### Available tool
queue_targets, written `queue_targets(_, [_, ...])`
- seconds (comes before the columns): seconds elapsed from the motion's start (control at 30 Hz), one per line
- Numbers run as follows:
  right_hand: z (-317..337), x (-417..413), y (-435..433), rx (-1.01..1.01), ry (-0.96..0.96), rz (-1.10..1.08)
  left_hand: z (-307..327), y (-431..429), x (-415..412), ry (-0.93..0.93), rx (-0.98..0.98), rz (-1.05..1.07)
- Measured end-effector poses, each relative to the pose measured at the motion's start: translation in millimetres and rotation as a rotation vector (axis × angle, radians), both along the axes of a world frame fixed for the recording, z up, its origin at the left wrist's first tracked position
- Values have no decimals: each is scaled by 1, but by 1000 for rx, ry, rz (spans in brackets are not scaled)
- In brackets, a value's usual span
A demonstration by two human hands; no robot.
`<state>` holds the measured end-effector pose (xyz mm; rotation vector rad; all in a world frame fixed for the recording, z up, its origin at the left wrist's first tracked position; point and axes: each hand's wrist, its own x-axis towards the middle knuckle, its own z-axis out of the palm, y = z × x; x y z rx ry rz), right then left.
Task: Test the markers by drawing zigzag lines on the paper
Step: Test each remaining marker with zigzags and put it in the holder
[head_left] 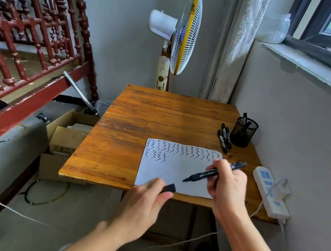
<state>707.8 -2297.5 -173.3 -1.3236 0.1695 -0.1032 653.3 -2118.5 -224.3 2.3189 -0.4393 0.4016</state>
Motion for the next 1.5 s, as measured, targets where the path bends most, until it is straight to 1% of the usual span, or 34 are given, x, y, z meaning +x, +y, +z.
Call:
queue_targets(0.03, [-1, 9, -4, 11, 28, -50, -9, 8, 6, -31, 27, 25])
queue_targets(0.1, [-11, 28, -9, -27, 55, -80, -26, 21, 17, -36, 88, 85])
queue_targets(0.23, [-44, 55, 9, -144, 45, -9, -56, 26, 43, -11, 159, 181])
queue_targets(0.37, [-76, 84, 34, -222, 34, 27, -79, 24, 72, -2, 186, 274])
queue_targets(0.47, [-96, 112, 43, -275, 25, 7, -90, 26, 91, -14, 213, 317])
queue_targets(0.6, [-116, 144, 52, -331, 10, -9, -102, 24, 104, -25, 306, 373])
queue_targets(0.7, [-129, 154, 54, -395, -2, -9, -107, 21, 106, -28, 383, 415])
queue_targets(0.83, [-138, 156, 54, -477, -14, -9, -109, 19, 106, -39, 415, 435])
queue_targets(1.13, [-138, 147, 50, -490, -40, 5, -106, 19, 105, -24, 448, 432])
queue_targets(1.27, [-139, 144, 46, -463, -35, -26, -105, 18, 105, -16, 441, 440])
queue_targets(1.33, [-138, 140, 46, -472, -42, 25, -104, 18, 105, -16, 437, 434])
queue_targets(1.4, [-134, 136, 47, -430, -58, 105, -104, 18, 105, -11, 434, 429])
queue_targets(1.5, [-121, 133, 40, -293, -46, 62, -102, 19, 104, 23, 406, 419])
